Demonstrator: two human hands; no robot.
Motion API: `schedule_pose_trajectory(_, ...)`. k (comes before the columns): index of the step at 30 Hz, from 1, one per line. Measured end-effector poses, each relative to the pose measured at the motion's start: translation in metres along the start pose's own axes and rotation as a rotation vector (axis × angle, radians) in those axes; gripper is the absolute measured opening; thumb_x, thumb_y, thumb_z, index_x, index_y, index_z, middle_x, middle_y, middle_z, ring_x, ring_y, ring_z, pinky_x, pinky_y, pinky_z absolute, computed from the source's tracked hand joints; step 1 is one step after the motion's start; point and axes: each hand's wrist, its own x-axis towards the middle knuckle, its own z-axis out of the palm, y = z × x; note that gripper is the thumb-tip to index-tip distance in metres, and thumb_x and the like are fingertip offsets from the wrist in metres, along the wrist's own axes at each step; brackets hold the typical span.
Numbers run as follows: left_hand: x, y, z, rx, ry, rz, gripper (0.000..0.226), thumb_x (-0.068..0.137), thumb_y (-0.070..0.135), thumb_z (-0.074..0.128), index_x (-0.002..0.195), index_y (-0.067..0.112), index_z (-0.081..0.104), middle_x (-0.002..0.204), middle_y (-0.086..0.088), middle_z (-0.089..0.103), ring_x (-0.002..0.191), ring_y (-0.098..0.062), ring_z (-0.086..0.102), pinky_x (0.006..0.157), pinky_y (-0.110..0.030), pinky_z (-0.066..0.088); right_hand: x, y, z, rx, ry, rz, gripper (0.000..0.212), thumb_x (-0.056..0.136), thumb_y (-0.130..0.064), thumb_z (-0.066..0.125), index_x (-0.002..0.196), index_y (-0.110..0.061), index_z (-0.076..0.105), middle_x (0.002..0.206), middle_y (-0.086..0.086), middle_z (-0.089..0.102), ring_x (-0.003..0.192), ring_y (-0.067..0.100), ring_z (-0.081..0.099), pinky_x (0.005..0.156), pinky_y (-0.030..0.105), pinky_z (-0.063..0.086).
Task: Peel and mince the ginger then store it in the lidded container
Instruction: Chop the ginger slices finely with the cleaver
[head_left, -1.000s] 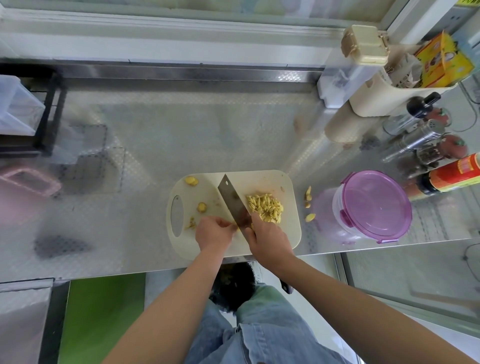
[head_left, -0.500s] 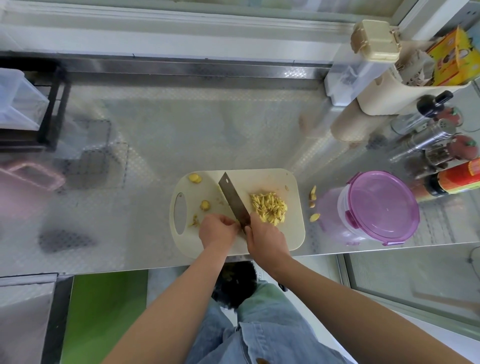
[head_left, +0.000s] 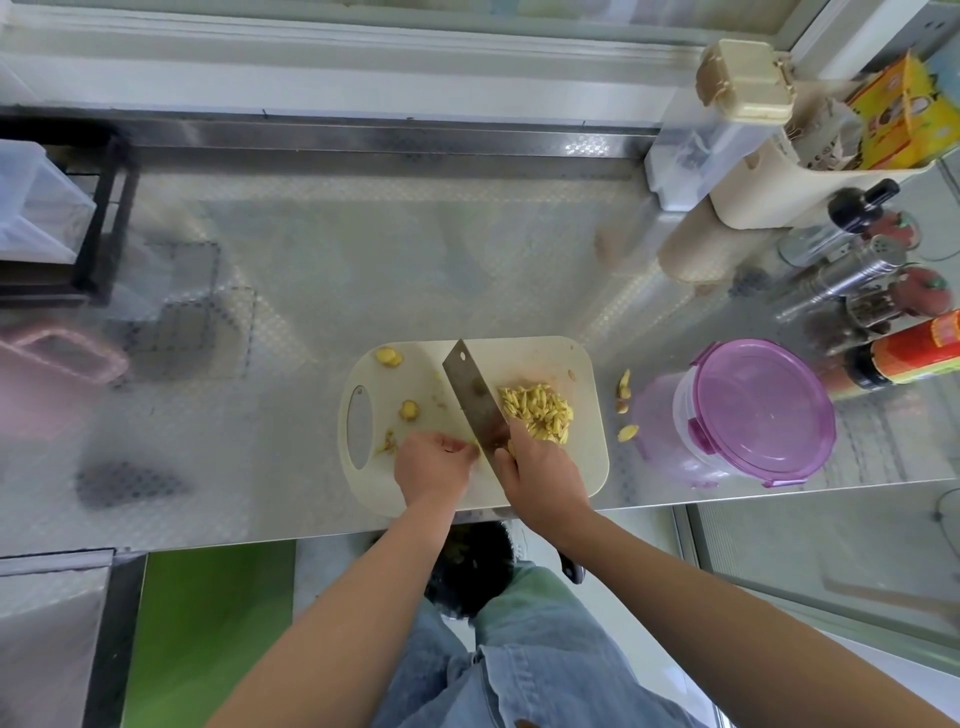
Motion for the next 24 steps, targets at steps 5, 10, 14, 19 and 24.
schedule_pose_trajectory(5,-0.0002,-0.0002,0.0006,0.009,0.001,-0.003,0.017,0.075,0.028,0.073,0.063,0.016,0.072,0.062,-0.001,0.07,0.066,-0.02,0.068,0.063,-0.027,0.051,-0.0044,-0.0006,-0.0011,-0.001,-0.003,-0.001,0.02,0.102,-0.029,0.036,0.113,-0.013,0.041,0.075,0.004,0.051,0.067,0.026,0.048,0.057,0.032,0.033)
schedule_pose_trajectory(10,-0.0004,0.0011,0.0005,0.01,0.006,-0.002,0.014,0.074,0.025,0.072,0.064,0.016,0.072,0.061,0.0,0.069,0.065,-0.019,0.068,0.063,-0.027,0.051,-0.0059,-0.0012,-0.0019,-0.028,-0.015,-0.007,0.017,0.102,-0.029,0.036,0.108,-0.013,0.038,0.074,0.004,0.05,0.064,0.025,0.046,0.051,0.032,0.029)
schedule_pose_trajectory(14,0.0008,0.0003,0.0006,0.004,0.003,-0.002,0.016,0.074,0.025,0.073,0.061,0.016,0.071,0.061,-0.001,0.069,0.065,-0.02,0.068,0.064,-0.029,0.052,-0.0052,-0.0013,-0.0005,-0.009,-0.022,-0.003,0.012,0.102,-0.028,0.036,0.101,-0.016,0.036,0.072,0.004,0.05,0.064,0.025,0.047,0.048,0.031,0.027)
schedule_pose_trajectory(19,0.0016,-0.0001,0.0002,-0.015,0.0,-0.007,0.02,0.075,0.026,0.075,0.058,0.021,0.066,0.063,-0.002,0.07,0.067,-0.022,0.068,0.064,-0.029,0.051,-0.0022,-0.0029,-0.0002,0.027,-0.046,0.008,0.014,0.101,-0.026,0.037,0.093,-0.018,0.032,0.072,0.003,0.048,0.065,0.025,0.047,0.05,0.031,0.027)
schedule_pose_trajectory(24,0.0009,0.0013,-0.0017,-0.019,-0.013,0.005,0.02,0.074,0.024,0.076,0.058,0.022,0.065,0.064,-0.003,0.07,0.066,-0.023,0.068,0.064,-0.03,0.051,0.0018,-0.0076,0.0,-0.007,-0.06,0.013,0.012,0.102,-0.026,0.037,0.095,-0.016,0.034,0.077,0.004,0.05,0.069,0.025,0.048,0.058,0.032,0.033)
